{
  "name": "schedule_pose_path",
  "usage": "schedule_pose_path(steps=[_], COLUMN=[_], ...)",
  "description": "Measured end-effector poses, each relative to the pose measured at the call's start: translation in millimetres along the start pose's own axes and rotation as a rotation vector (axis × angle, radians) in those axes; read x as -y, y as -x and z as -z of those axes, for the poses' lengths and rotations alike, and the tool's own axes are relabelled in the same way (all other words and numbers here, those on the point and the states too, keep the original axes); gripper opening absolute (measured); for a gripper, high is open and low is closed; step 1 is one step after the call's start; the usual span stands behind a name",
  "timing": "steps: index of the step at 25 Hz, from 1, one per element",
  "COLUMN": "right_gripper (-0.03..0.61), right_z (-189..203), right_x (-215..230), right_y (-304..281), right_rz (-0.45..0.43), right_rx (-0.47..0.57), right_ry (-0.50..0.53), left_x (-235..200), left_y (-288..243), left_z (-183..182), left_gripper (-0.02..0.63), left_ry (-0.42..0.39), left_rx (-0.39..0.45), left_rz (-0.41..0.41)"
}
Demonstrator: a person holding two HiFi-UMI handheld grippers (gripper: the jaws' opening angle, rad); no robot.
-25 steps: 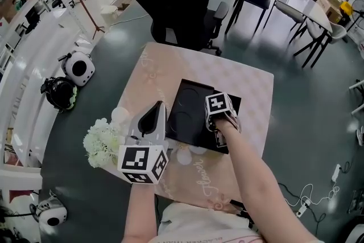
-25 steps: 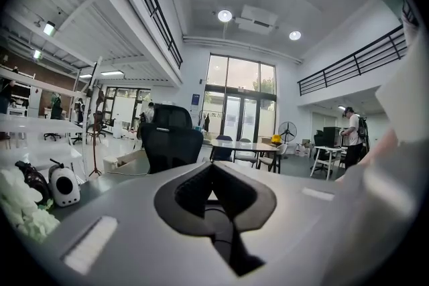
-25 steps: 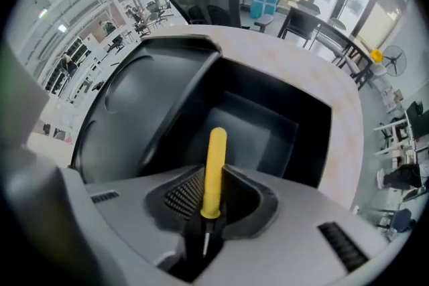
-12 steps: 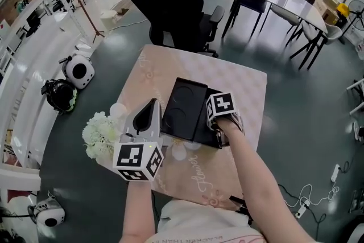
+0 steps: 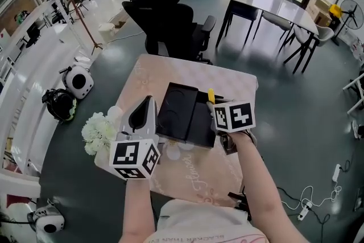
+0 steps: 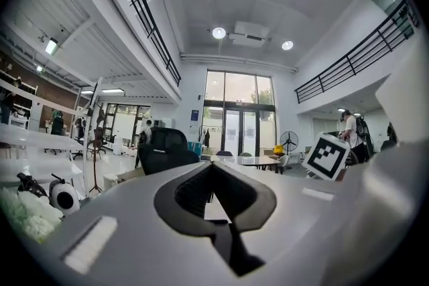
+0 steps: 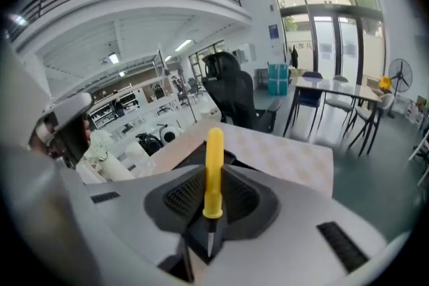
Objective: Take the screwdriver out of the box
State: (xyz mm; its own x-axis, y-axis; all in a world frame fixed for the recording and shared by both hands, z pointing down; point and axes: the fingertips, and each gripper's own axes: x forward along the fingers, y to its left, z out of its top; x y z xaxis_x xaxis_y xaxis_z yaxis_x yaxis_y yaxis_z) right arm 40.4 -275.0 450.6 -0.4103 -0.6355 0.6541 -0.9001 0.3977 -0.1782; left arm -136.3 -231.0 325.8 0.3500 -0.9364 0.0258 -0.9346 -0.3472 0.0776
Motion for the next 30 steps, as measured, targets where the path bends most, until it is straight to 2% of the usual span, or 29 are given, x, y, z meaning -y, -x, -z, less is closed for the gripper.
schedule_pose_path(steps=[5, 9, 15, 18, 20, 30], right_gripper=[0.078, 0.078, 0.078, 0.078, 0.078, 0.078], right_z=[-33, -49, -65, -72, -73, -85], right_x=[-14, -20, -33, -36, -37, -37], right_y=[54, 100, 167, 187, 196, 232], right_rz=[0.000, -0.003, 0.061, 0.151, 0.181, 0.205], right_rx=[0.220, 0.396, 0.642, 0.701, 0.725, 0.818], right_ry=[0.129, 0.164, 0.284, 0.359, 0.374, 0.342], left_x=[5, 9, 17, 20, 23, 28], left_y=[10, 17, 28, 32, 36, 43], left_z=[-17, -31, -56, -69, -76, -91], left_gripper=[0.011, 0.011, 0.011, 0.011, 0.011, 0.011], left_ry=[-0.021, -0.042, -0.079, -0.109, -0.127, -0.141], left_rx=[0.040, 0.071, 0.130, 0.168, 0.191, 0.230], left_rz=[-0.007, -0.007, 0.003, -0.003, -0.002, 0.010])
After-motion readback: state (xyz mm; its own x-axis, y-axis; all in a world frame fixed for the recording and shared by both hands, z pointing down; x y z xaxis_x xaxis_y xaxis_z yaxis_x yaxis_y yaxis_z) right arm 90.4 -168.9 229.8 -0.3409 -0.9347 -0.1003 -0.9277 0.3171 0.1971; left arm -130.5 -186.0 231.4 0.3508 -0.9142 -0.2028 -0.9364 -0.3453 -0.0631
